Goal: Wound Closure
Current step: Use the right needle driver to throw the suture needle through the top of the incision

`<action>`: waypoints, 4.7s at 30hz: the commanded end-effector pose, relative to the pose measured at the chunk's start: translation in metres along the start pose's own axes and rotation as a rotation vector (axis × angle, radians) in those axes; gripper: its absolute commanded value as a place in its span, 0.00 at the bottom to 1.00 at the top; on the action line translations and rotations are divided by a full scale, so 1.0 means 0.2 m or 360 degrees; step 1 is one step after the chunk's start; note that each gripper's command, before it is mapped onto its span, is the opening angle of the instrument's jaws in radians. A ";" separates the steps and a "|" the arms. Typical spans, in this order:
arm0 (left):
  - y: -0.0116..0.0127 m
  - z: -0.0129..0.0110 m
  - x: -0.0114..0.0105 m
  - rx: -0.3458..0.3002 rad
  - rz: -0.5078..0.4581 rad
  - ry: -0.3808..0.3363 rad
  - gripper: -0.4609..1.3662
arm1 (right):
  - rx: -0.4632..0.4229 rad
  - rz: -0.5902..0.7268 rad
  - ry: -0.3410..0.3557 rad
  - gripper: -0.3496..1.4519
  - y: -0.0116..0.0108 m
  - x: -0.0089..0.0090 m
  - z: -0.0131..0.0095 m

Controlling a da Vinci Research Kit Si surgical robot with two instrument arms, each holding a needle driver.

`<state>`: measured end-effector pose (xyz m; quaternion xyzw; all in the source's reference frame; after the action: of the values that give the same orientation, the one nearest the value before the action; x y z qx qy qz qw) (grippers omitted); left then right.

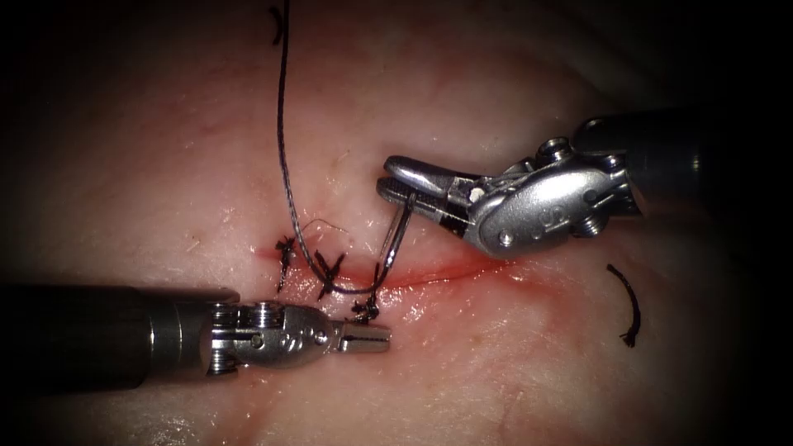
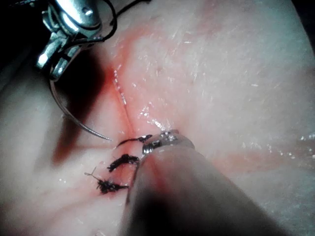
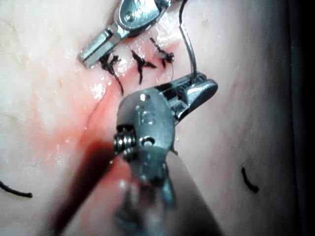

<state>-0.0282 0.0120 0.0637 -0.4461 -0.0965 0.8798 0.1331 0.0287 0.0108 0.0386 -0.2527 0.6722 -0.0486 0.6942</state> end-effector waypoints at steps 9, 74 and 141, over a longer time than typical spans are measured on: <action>0.002 0.000 0.004 -0.0018 -0.0029 0.0002 0.06 | 0.0002 -0.0036 -0.0001 0.00 0.002 0.003 0.001; -0.008 0.012 0.035 0.0176 -0.0125 0.0192 0.06 | 0.0314 -0.0274 -0.0096 0.00 0.018 -0.018 -0.015; 0.001 0.033 0.011 0.0209 -0.0115 0.0089 0.06 | 0.0275 0.0206 -0.0191 0.00 -0.006 -0.029 -0.020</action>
<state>-0.0344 0.0121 0.0661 -0.4535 -0.0473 0.8677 0.1982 0.0247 0.0114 0.0444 -0.1502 0.6377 -0.0460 0.7541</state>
